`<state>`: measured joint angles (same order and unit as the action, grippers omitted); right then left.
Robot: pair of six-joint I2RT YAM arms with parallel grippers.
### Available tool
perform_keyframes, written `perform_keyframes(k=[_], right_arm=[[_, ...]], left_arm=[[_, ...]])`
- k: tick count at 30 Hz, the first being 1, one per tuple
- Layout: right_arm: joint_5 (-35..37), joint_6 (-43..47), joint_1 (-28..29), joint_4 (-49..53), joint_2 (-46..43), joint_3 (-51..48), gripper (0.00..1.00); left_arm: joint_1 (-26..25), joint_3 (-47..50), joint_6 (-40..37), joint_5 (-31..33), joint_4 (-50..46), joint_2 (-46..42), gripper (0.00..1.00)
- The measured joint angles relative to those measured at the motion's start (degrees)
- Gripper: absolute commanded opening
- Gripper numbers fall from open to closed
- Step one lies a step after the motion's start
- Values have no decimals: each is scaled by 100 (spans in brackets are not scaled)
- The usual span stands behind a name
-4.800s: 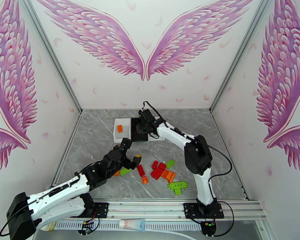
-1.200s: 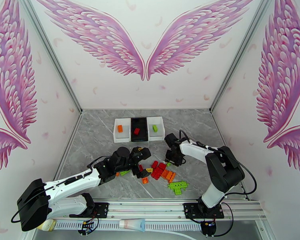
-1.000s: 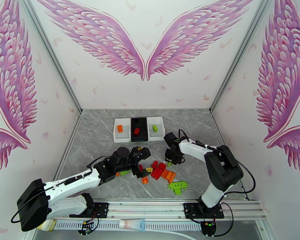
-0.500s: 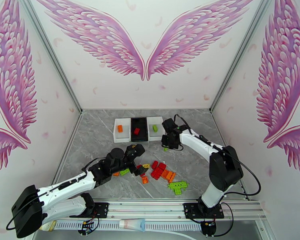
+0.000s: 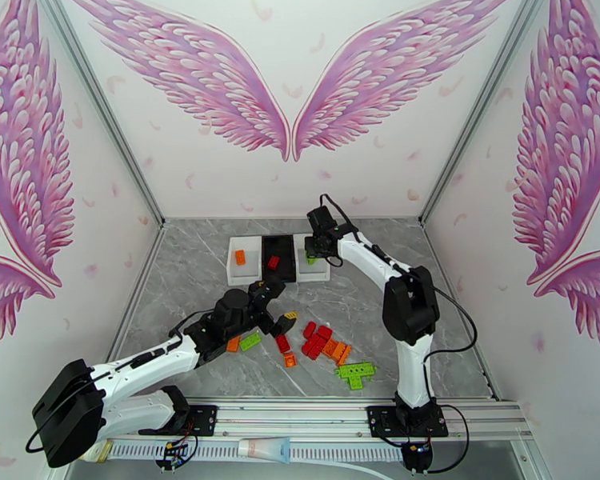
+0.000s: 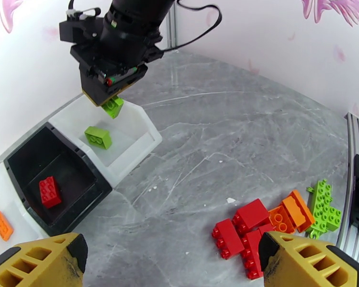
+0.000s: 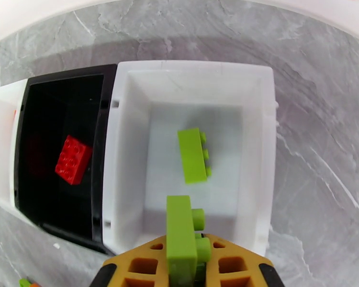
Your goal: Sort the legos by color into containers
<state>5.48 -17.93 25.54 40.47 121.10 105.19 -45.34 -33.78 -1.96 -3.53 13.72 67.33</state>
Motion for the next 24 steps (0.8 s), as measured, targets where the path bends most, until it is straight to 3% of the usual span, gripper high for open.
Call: perform_keyframes(k=[3,7,12,18,24], right_arm=[[11,0,0,-87,304,243,16],[0,-120,0,-122,487,411,38],[-9,-247,0,-168,400,334,52],[-136,-221,0,-466,-695,-839,75],[-535,111,0,-1029,-2262,-2295,87]], left_arm=[[57,-24,76,24,24,0,99],[214,-63,354,81,15,0,99],[400,-131,680,297,-118,0,99],[446,-490,1108,772,-1027,7,99],[385,-835,1937,1539,-2299,4,99]])
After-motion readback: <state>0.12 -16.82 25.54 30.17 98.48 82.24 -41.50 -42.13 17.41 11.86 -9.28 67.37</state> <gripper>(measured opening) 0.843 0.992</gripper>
